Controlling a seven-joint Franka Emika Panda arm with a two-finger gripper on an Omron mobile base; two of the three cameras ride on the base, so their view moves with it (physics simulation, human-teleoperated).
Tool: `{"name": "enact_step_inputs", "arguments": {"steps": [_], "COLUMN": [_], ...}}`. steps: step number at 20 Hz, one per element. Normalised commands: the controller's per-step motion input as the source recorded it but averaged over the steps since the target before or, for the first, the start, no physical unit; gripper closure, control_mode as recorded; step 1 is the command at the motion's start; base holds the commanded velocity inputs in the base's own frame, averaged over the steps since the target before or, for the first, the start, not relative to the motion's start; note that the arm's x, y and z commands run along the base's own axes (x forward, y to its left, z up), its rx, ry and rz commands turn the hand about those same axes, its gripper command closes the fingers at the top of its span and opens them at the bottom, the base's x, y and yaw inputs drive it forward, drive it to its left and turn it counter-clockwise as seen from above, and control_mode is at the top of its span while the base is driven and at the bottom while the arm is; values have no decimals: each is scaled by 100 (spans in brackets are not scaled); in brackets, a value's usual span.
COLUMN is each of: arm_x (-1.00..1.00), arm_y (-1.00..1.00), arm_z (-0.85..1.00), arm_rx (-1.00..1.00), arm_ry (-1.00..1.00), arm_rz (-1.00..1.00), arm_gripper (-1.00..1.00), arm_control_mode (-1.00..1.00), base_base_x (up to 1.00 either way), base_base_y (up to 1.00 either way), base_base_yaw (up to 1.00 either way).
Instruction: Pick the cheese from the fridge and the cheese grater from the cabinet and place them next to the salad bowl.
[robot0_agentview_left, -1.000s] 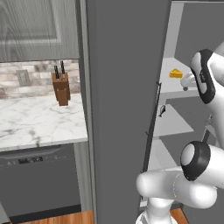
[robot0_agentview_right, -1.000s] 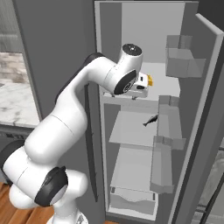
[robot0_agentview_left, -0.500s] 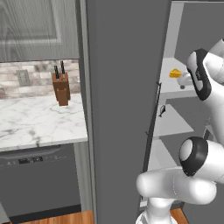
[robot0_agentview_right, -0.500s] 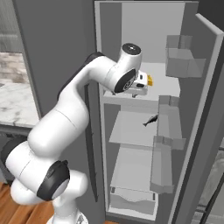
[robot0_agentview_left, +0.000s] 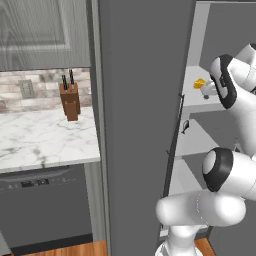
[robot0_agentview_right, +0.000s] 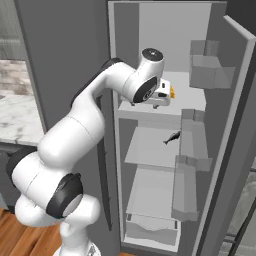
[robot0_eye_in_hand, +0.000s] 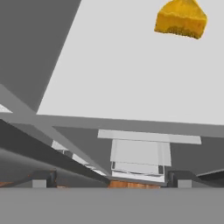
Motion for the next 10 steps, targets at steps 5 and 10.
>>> {"name": "enact_step_inputs", "arguments": {"steps": [5, 10], "arm_x": [16, 19], "arm_y": [-19, -17], "arm_z": [0, 0], "arm_rx": [0, 0], "arm_ry": [0, 0], "arm_rz": [2, 3], "arm_gripper": [-100, -100], "arm_control_mode": [-100, -100], "base_base_x": [0, 0], "base_base_y": [0, 0], "base_base_yaw": [0, 0]}}
